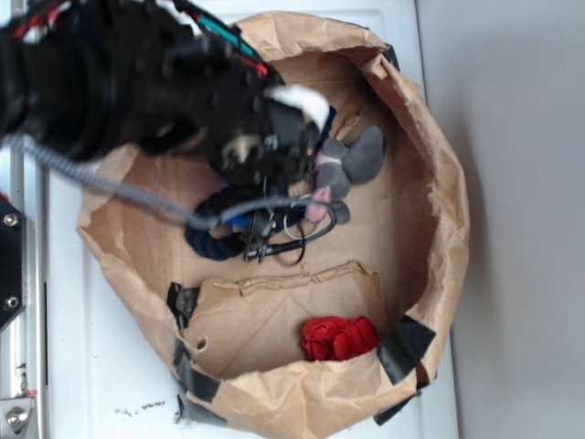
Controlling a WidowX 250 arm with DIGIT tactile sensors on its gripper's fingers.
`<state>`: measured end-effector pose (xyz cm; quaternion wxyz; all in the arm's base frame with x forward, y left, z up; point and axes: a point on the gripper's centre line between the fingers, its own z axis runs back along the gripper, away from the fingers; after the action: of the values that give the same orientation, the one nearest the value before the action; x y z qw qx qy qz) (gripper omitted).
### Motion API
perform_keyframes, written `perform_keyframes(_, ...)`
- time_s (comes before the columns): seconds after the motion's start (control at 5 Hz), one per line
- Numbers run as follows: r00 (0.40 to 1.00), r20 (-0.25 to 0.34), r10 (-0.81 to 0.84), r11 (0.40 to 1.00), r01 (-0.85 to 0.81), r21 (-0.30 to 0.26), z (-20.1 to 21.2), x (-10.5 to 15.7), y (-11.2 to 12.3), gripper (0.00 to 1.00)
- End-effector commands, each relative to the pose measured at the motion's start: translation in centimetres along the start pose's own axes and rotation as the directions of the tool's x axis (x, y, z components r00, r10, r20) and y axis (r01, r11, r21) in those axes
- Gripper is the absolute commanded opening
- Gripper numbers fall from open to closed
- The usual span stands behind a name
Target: Grab the blue rope.
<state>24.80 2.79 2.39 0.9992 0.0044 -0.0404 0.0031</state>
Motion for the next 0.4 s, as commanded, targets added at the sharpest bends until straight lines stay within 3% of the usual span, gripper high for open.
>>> perform_keyframes(0.0, 0.997, 0.049, -0.054, 0.997, 0.052, 0.05, -0.2, 3.46, 1.16, 0.0)
perform_keyframes(0.2, 0.996, 0.076, -0.047, 0.999, 0.045, 0.022, 0.2, 3.4, 1.0, 0.0)
